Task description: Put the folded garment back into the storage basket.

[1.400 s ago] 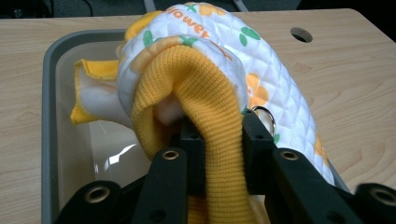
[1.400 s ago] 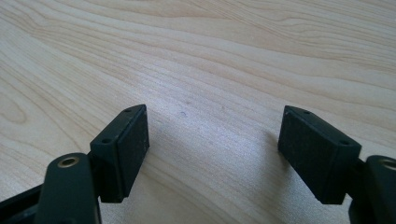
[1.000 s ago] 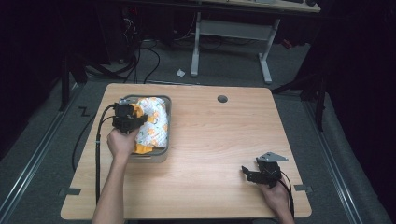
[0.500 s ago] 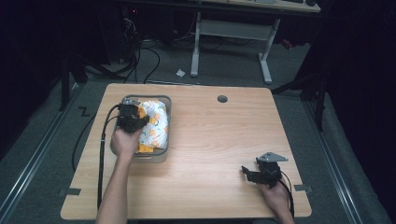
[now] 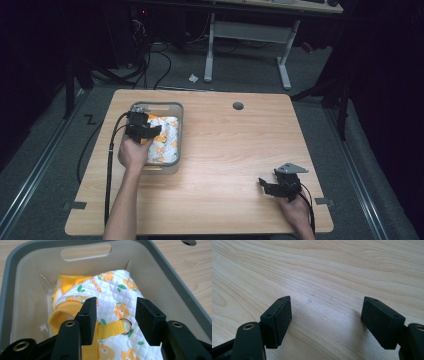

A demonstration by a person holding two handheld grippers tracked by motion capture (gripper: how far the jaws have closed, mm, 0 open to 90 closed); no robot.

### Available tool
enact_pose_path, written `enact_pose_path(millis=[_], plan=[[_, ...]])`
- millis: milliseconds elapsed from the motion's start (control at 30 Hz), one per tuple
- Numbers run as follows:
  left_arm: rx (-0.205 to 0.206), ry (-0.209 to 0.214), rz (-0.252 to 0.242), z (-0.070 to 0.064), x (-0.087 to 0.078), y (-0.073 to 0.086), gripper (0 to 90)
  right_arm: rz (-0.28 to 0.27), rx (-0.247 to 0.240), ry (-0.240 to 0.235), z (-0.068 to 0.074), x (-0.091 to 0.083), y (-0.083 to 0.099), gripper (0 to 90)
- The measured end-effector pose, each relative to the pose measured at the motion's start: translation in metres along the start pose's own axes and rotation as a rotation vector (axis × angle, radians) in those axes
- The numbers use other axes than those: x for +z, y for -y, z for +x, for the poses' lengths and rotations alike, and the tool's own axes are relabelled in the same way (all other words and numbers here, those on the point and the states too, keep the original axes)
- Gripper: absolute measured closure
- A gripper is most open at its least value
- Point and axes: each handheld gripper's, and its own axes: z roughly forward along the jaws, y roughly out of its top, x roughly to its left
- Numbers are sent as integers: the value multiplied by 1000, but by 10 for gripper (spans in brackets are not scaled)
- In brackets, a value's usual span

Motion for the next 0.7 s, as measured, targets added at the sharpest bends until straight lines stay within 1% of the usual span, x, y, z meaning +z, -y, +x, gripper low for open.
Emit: enact_pose_path(millis=[33, 67, 100, 200, 233, 433, 467, 500, 633, 700], plan=[[6, -2, -12, -2, -4, 0, 500, 0, -2, 0, 0, 0, 0, 248], [6, -2, -12, -2, -4, 0, 491, 0, -2, 0, 0, 0, 0, 248], [15, 5, -24, -4, -8, 0, 483, 0, -2, 0, 0, 0, 0, 248], [24, 13, -38, -7, -11, -1, 460, -1, -2, 0, 0, 0, 0, 248], [32, 24, -52, -11, -14, -1, 455, 0, -2, 0, 0, 0, 0, 248], [62, 62, -90, -23, -25, -1, 429, 0, -2, 0, 0, 0, 0, 248], [62, 62, -90, -23, -25, -1, 424, 0, -2, 0, 0, 0, 0, 248], [67, 69, -99, -27, -29, -1, 420, 0, -1, 0, 0, 0, 0, 248], [76, 79, -119, -31, -36, -1, 413, 0, 0, 0, 0, 0, 0, 248], [87, 73, -126, -33, -40, 0, 407, 0, -1, 0, 0, 0, 0, 248]])
